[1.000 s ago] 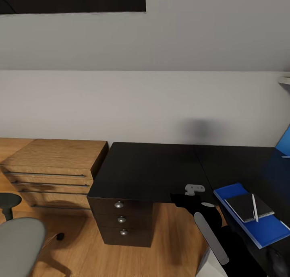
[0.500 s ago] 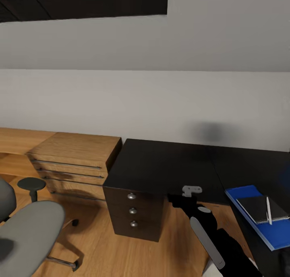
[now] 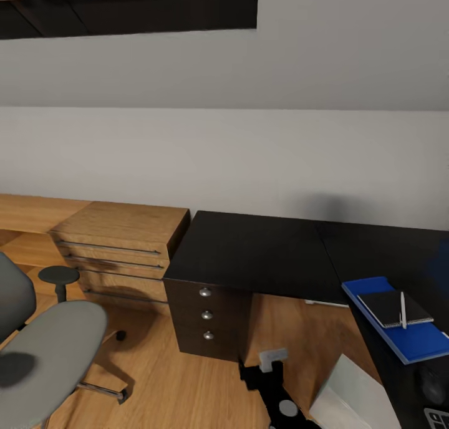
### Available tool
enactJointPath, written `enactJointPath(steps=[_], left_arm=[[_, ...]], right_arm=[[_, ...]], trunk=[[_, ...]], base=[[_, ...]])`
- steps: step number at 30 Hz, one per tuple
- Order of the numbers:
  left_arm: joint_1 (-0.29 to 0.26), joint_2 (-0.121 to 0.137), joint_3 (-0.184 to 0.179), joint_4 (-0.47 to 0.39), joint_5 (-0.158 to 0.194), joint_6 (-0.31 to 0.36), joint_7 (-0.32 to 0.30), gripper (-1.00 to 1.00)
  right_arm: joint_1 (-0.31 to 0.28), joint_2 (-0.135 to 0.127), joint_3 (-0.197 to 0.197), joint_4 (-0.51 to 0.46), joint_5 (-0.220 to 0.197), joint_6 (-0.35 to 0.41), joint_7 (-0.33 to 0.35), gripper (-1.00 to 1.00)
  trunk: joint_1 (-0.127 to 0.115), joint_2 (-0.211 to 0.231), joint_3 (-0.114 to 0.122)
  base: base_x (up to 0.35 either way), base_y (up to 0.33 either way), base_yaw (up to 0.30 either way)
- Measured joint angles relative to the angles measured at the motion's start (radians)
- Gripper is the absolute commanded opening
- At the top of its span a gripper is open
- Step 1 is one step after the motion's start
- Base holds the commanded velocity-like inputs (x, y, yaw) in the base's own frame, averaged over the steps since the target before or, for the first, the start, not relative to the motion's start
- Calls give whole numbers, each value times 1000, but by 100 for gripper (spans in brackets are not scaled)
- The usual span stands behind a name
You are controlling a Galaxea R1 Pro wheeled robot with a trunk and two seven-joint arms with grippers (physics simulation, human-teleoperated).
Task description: In the bedroom, organize the workspace by keeping the computer under the desk, ensuring the monitor is on the desk, placing the keyboard on the desk next to the monitor, placing the mouse on the desk next to the keyboard, moving the folder from the swivel chair onto the desk next to the mouse, stacking the notebook on top of the folder with the pen on top of the notebook, and positioning the swivel chair next to the desk.
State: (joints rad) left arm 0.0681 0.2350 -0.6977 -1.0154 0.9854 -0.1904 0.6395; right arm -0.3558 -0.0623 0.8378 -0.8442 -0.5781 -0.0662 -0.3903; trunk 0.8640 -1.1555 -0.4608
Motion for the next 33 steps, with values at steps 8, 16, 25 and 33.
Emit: enactJointPath(steps=[8, 16, 25, 33], left_arm=[[0, 4, 3, 12, 4, 1, 0, 100], [0, -2, 8, 69, 5, 4, 0, 100], [0, -34, 9, 306, 9, -6, -7, 100], [0, -104, 11, 614, 9, -131, -226, 100]], right_arm=[[1, 89, 9, 334, -4, -152, 2, 100], [0, 121, 9, 580, -10, -363, 2, 100], [12, 128, 6, 718, -19, -462, 2, 100], [66, 129, 6, 782, -20, -562, 4, 100]], trunk=[[-31, 56, 25], [-61, 112, 50], [-96, 175, 78], [-127, 231, 104]], base=[[-2, 0, 0], [0, 0, 0], [0, 0, 0], [0, 0, 0]])
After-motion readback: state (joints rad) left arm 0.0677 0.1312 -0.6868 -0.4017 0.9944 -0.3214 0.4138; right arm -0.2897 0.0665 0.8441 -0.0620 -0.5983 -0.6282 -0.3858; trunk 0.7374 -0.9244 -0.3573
